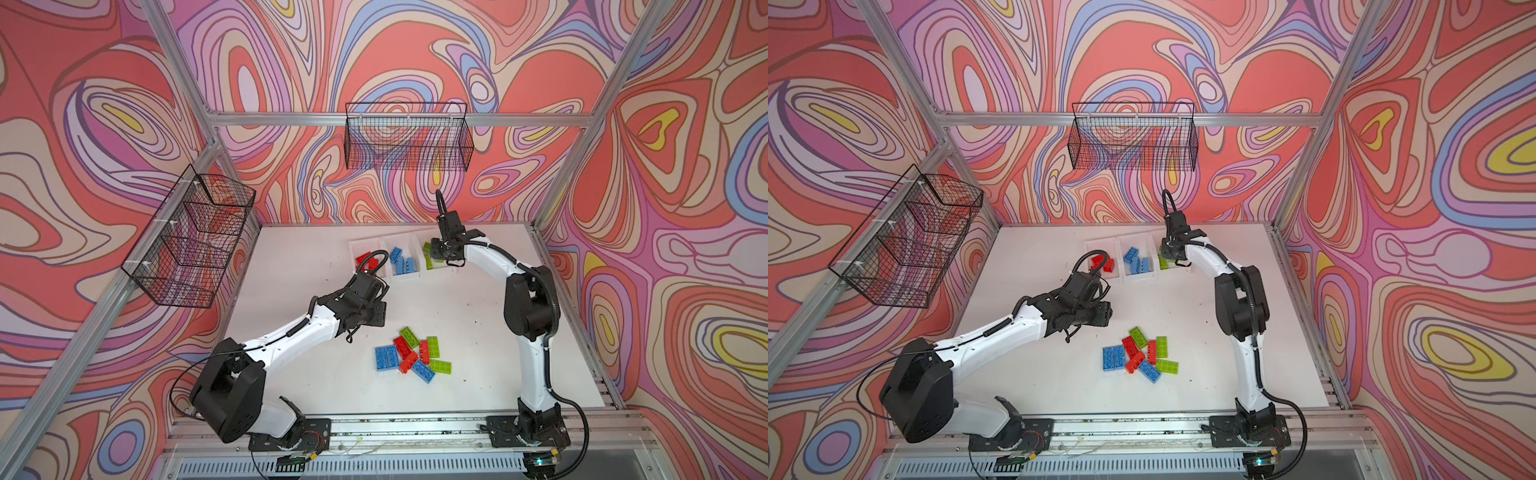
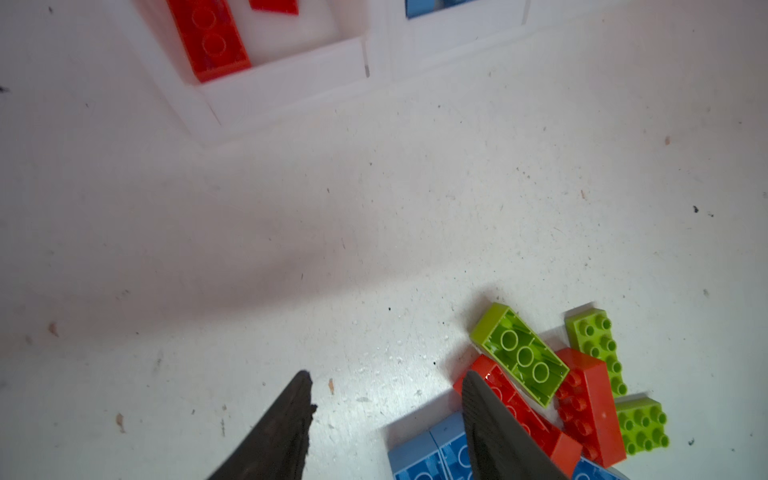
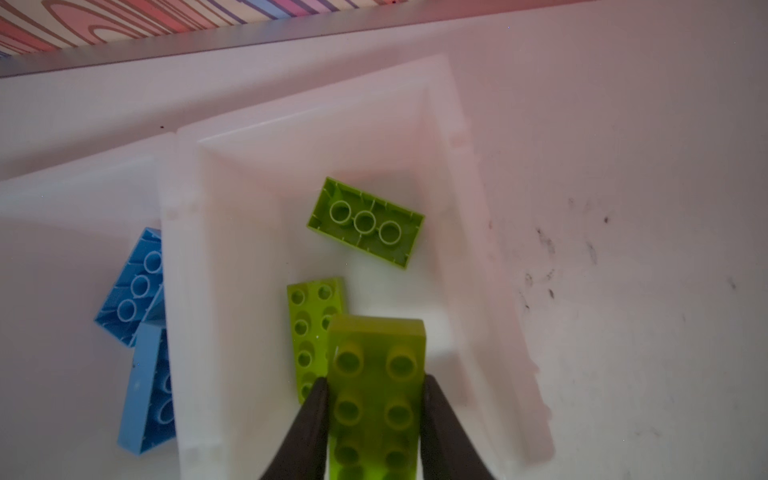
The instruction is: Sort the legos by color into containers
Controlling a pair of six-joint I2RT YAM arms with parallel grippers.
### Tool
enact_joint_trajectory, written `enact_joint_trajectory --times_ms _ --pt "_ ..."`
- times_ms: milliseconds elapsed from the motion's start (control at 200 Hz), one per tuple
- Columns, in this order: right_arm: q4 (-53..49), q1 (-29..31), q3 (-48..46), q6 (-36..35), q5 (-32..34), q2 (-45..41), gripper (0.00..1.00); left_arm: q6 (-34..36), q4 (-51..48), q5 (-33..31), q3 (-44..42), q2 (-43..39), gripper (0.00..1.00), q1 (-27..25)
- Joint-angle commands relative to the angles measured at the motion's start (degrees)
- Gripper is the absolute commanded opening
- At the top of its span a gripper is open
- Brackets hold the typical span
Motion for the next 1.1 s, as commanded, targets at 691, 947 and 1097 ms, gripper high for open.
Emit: enact_joint_trajectory --times_ms 691,947,1097 --pt "2.38 0.13 3.04 -4.0 3.3 0.26 0.64 -20.04 -5.22 -4.43 -8.32 -4.1 0.63 -9.6" --pt "5.19 0.13 -0.08 -2.77 2.17 -3.88 0.62 -22.9 -5.34 -4.8 -10.06 -4.43 0.63 -12.46" --pt "6.3 0.13 -2.07 -2.42 1.91 -5.63 0.61 -23.6 -4.42 -4.76 -11.21 -3.87 0.63 -13.84"
